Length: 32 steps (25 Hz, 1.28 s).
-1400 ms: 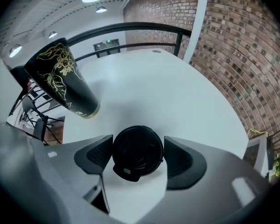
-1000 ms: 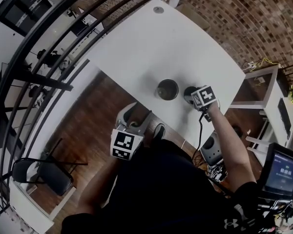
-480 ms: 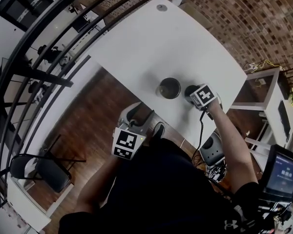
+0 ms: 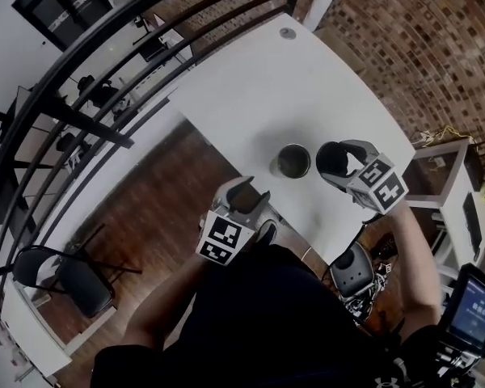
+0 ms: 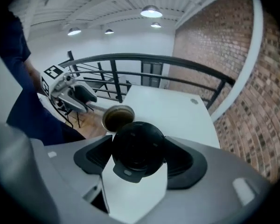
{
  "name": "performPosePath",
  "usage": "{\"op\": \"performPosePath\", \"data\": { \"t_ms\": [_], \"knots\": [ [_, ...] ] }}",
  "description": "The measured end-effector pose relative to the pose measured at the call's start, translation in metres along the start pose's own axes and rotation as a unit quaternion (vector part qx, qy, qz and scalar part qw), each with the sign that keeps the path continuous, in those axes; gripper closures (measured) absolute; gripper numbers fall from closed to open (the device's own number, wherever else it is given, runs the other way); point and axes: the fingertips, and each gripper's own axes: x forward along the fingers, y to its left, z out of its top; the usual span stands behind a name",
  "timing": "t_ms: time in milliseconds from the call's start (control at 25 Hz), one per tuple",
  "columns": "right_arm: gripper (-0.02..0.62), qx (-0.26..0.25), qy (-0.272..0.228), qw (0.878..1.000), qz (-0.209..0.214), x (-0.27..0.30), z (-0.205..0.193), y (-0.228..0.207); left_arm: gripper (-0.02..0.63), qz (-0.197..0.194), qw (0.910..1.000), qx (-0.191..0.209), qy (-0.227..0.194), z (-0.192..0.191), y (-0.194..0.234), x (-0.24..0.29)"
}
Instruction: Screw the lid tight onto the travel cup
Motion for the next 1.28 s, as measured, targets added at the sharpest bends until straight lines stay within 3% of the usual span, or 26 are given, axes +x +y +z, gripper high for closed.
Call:
{"op": "performPosePath", "data": {
  "t_ms": [120,200,400,520,640,800,920,1160,1280],
  "knots": [
    [0.241,-0.1,-0.002,0.995,0.022,-0.012,0.052,0.022,0.384,-0.007,0.9997,0.022,0.001,0.001,-0.004,0.012],
    [0.241,-0.149,0.02,0.988,0.047,-0.002,0.065,0.037,0.344,-0.015,0.9991,0.04,0.006,-0.003,-0.007,0.024],
    [0.241,-0.221,0.089,0.967,0.093,0.033,0.061,0.063,0.229,-0.03,0.9957,0.087,0.014,-0.014,-0.004,0.062],
    [0.241,-0.251,0.112,0.956,0.107,0.041,0.057,0.069,0.209,-0.068,0.9901,0.121,0.026,-0.015,-0.003,0.085],
    [0.241,-0.292,0.135,0.941,0.109,0.048,0.052,0.07,0.209,-0.109,0.978,0.175,0.035,-0.013,-0.012,0.102],
    [0.241,-0.29,0.149,0.939,0.114,0.052,0.05,0.07,0.211,-0.11,0.9718,0.205,0.036,-0.011,-0.015,0.115],
    [0.241,-0.252,0.138,0.951,0.111,0.051,0.051,0.067,0.227,-0.092,0.9759,0.196,0.025,-0.009,-0.015,0.116],
    [0.241,-0.142,0.105,0.981,0.081,0.05,0.054,0.065,0.247,-0.01,0.9914,0.13,-0.003,-0.012,-0.014,0.11],
    [0.241,-0.141,0.103,0.981,0.079,0.047,0.052,0.068,0.253,-0.01,0.9948,0.101,-0.014,-0.012,-0.019,0.103]
  ]
}}
